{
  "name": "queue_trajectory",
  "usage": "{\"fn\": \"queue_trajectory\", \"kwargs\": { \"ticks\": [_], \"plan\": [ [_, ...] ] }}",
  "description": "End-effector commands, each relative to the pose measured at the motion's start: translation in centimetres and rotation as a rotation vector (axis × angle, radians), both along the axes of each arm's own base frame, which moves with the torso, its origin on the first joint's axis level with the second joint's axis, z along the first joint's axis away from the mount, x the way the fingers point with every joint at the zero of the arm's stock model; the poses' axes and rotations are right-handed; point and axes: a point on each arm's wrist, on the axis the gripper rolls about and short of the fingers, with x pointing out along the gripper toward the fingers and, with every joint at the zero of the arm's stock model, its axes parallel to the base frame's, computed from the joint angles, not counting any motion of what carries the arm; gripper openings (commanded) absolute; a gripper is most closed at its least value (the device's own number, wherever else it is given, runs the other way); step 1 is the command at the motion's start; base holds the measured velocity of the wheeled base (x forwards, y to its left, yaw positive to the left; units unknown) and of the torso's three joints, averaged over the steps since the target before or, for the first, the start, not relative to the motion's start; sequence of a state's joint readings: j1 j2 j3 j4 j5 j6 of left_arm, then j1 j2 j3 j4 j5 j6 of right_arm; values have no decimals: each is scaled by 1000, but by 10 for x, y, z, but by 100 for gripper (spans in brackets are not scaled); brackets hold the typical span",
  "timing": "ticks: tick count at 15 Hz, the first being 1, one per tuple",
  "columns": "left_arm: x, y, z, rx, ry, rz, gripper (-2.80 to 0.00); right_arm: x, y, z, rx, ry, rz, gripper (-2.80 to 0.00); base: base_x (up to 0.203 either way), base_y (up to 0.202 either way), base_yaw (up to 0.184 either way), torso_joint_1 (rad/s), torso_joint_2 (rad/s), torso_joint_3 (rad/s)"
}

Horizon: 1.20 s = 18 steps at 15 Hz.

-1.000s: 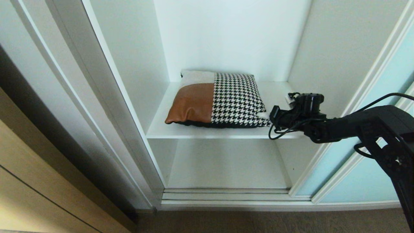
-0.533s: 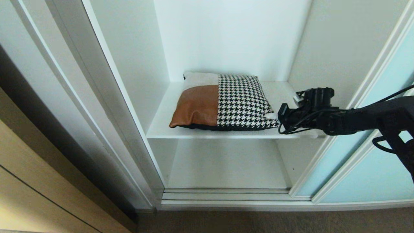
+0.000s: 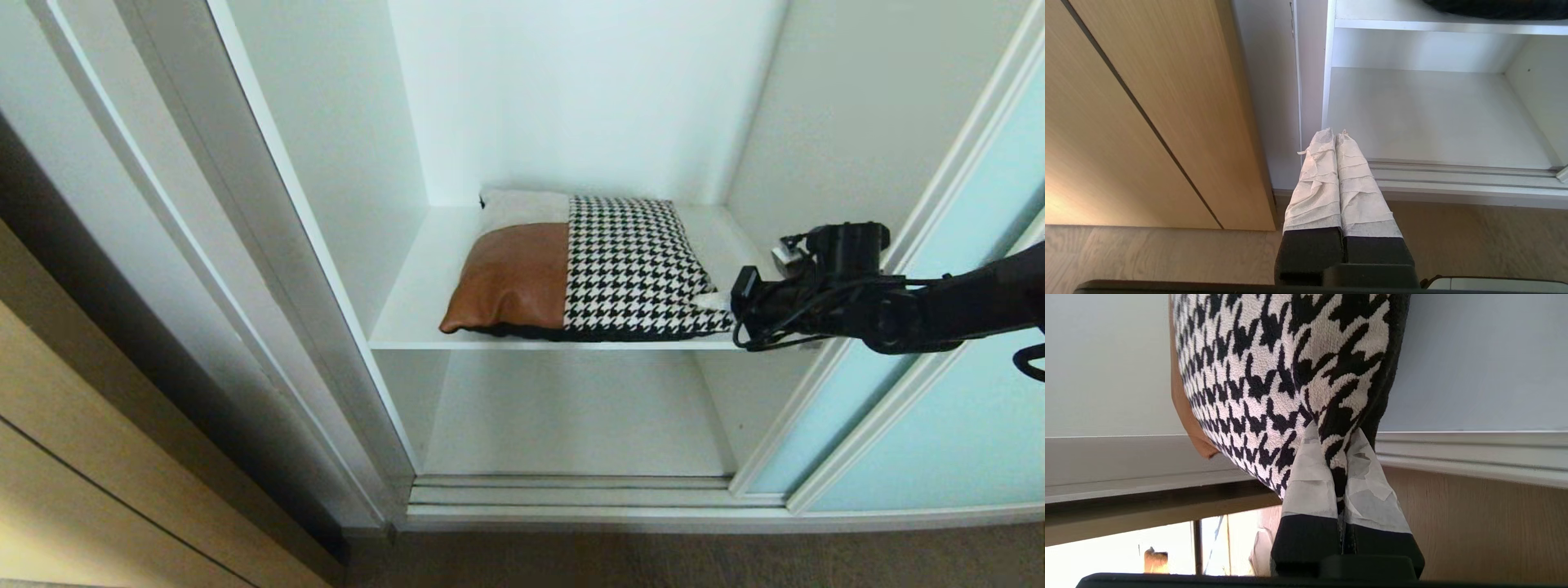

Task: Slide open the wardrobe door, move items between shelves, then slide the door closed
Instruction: Place the pillow on the lower shelf

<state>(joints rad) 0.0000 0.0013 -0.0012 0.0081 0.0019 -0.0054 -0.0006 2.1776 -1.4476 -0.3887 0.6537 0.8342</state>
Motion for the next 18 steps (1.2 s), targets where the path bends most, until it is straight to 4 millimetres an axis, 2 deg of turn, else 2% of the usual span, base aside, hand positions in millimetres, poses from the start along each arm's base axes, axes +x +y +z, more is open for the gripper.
{"fn": "queue_trajectory", "kwargs": {
  "ticks": [1,2,4,6,7,10,12,15,18],
  "plan": [
    [-1,0,0,40,33,-5,-280,-11,-2,-2,5,-28,-3,-280,0,0,0,0,0,0],
    [-4,0,5,59,47,-10,-280,-14,-2,-4,4,-29,-3,-280,0,0,0,0,0,0],
    [-9,-1,31,62,65,-39,-280,-14,-4,-8,4,-20,-10,-280,0,0,0,0,0,0],
    [2,-2,60,33,163,-74,-280,-16,-7,-9,4,-15,-15,-280,0,0,0,0,0,0],
    [14,-2,73,13,233,-96,-280,-17,-7,-9,4,-15,-15,-280,0,0,0,0,0,0],
    [65,-5,102,-81,454,-215,-280,-18,-7,-9,3,-16,-14,-280,0,0,0,0,0,0],
    [105,-9,110,-163,599,-332,-280,-18,-7,-11,-12,-21,-10,-280,0,0,0,0,0,0],
    [170,-19,99,-260,810,-450,-280,-21,-7,-18,-47,-28,5,-280,0,0,0,0,0,0],
    [233,-39,79,-336,875,-512,-280,-20,-11,-23,-44,-37,-1,-280,0,0,0,0,0,0]
  ]
}}
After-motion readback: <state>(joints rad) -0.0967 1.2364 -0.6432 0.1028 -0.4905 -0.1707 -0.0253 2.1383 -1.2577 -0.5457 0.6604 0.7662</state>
